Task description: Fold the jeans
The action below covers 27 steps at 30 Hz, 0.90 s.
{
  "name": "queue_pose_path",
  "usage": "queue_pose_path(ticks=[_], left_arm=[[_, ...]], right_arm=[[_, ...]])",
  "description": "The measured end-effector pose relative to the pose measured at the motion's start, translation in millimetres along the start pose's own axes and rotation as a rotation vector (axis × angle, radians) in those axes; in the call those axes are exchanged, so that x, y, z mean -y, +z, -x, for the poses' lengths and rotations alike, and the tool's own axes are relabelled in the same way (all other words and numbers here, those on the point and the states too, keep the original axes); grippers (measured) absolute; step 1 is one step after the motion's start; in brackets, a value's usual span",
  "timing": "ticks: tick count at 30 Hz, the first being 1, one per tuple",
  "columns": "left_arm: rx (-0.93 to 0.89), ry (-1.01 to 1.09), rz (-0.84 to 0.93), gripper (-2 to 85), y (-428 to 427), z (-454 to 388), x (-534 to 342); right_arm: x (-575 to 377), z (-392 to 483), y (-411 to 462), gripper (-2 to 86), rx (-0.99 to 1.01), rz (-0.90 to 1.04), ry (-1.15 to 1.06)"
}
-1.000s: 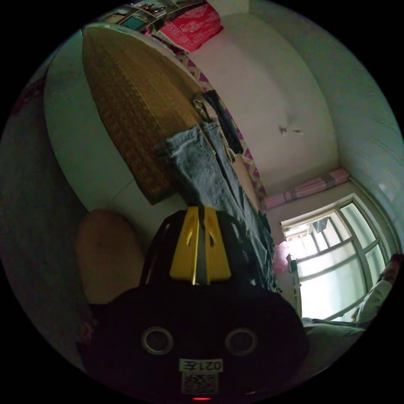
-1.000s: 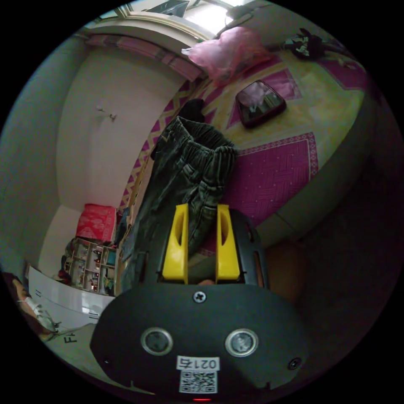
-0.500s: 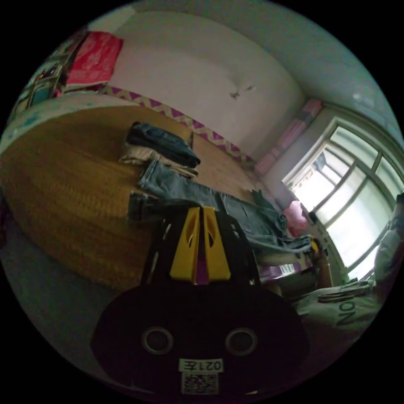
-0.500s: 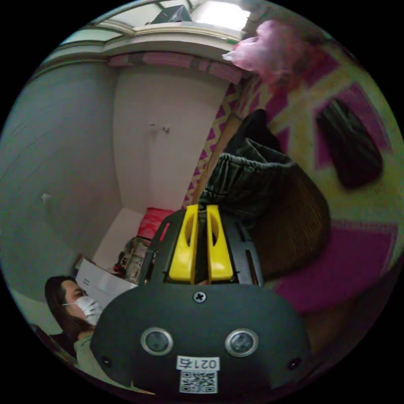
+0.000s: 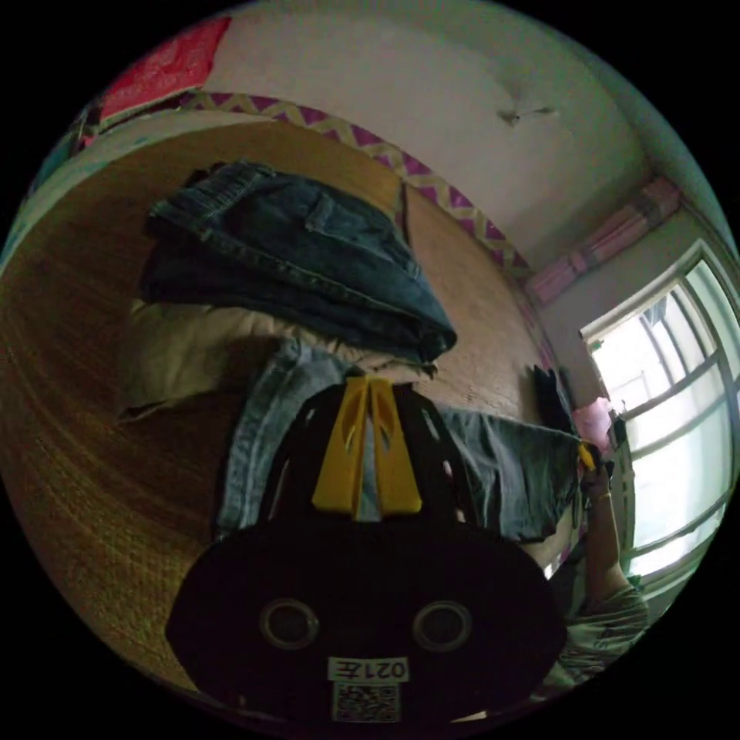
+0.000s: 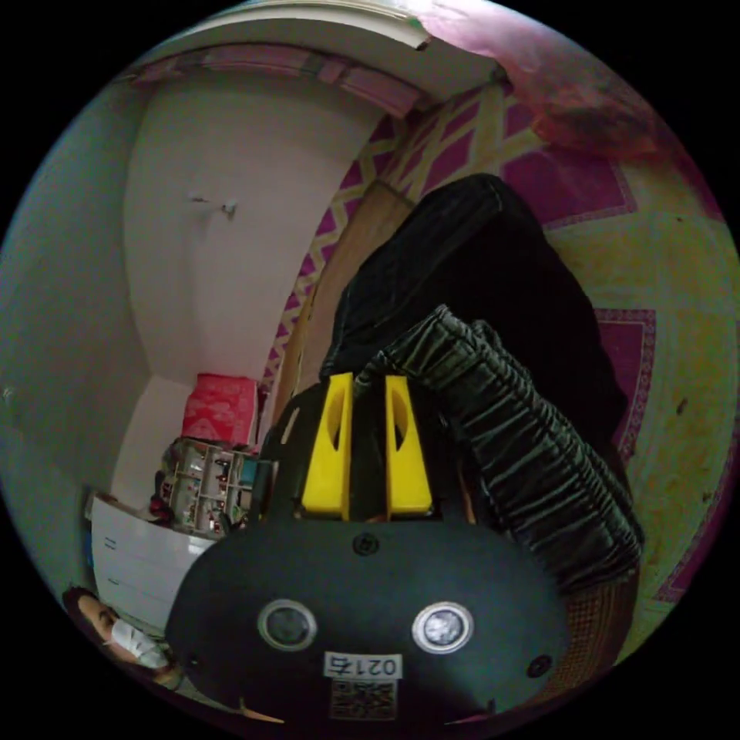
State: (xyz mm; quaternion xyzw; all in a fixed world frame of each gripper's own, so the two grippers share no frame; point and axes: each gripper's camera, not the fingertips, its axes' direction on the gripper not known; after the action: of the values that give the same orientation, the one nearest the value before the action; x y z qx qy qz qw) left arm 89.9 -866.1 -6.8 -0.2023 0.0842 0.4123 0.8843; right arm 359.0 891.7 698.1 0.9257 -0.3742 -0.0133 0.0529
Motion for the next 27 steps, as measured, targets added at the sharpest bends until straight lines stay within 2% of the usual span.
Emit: queue_pose_path(ticks=[2, 7, 11, 16, 20, 27], left_arm=[[-0.015, 0.027, -0.098, -0.4, -6.7, 7.1, -6.6], [0.046, 0.112, -0.104, 5.2, -8.5, 3.6, -40.6], [0.117, -0.008, -0.136, 8.2, 9.3, 8.6, -80.1], [-0.003, -0.301, -0.185, 11.9, 54.4, 34.2, -108.2], [-0.059, -0.354, -0.221, 11.9, 97.7, 28.8, -110.8], [-0.153, -0.438, -0.238, 2.5, 165.9, 24.5, -118.5]], right_arm=[[-29.8, 20.4, 0.3, 8.3, -0.033, 0.003, -0.08], [-142.7, 95.6, 24.8, 7.6, -0.037, 0.167, -0.375], [-279.9, 141.6, 72.8, 7.4, 0.011, 0.336, -0.547], [-380.3, 150.5, 90.7, 7.6, 0.079, 0.386, -0.585], [-420.1, 148.3, 78.1, 7.7, 0.13, 0.387, -0.584], [-437.3, 118.2, 38.6, 7.3, 0.182, 0.365, -0.534]])
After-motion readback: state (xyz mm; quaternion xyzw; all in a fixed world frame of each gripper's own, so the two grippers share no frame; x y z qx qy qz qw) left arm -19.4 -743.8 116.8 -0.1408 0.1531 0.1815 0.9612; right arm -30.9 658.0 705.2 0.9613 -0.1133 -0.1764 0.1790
